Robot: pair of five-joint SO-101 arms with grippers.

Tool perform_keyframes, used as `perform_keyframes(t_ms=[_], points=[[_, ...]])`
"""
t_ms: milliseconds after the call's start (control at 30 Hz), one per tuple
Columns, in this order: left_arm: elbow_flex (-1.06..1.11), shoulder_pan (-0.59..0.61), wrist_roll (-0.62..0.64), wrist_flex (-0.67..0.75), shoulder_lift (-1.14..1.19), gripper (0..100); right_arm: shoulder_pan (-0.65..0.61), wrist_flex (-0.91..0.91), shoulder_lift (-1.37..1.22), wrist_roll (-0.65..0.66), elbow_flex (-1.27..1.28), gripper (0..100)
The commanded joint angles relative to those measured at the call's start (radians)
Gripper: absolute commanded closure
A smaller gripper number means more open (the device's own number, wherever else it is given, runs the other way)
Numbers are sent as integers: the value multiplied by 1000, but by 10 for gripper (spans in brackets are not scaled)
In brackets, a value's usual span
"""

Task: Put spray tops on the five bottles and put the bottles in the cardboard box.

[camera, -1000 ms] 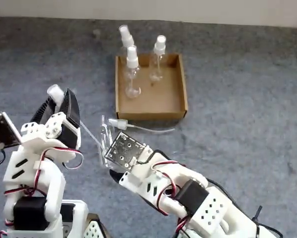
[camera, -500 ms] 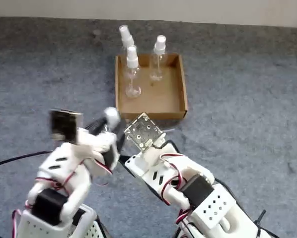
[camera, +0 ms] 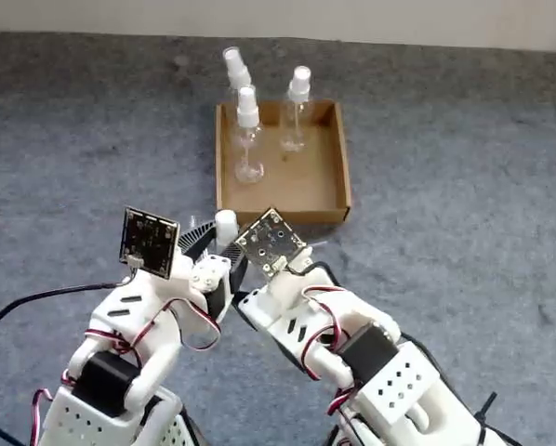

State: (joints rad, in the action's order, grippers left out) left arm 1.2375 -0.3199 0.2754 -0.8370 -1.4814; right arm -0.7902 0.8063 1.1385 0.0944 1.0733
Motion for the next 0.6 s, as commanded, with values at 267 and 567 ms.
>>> perform_keyframes(t_ms=[267, 567], points=[[7, 45, -12, -3, 2, 938, 73, -65, 243, -81, -35, 995], [5, 53, -9, 0, 2, 934, 134, -217, 249, -178, 53, 995]])
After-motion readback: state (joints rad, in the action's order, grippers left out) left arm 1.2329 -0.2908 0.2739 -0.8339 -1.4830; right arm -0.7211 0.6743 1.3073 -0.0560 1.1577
